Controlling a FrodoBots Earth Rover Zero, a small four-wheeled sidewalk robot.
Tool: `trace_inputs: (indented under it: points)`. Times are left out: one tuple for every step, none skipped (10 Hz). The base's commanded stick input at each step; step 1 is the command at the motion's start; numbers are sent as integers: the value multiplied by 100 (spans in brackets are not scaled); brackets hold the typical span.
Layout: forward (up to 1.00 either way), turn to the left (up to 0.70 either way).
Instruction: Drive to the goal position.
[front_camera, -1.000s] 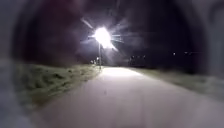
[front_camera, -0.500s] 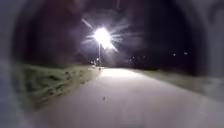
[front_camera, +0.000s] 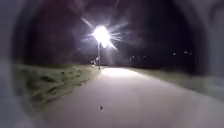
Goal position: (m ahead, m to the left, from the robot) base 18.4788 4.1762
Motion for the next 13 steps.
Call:
trace_inputs:
  points:
    - [70, 0]
    - [70, 0]
    - [70, 0]
    - [70, 0]
    - [70, 0]
    - [70, 0]
    - [70, 0]
    - [70, 0]
    - [70, 0]
    - [70, 0]
    - [70, 0]
    - [70, 0]
    - [70, 0]
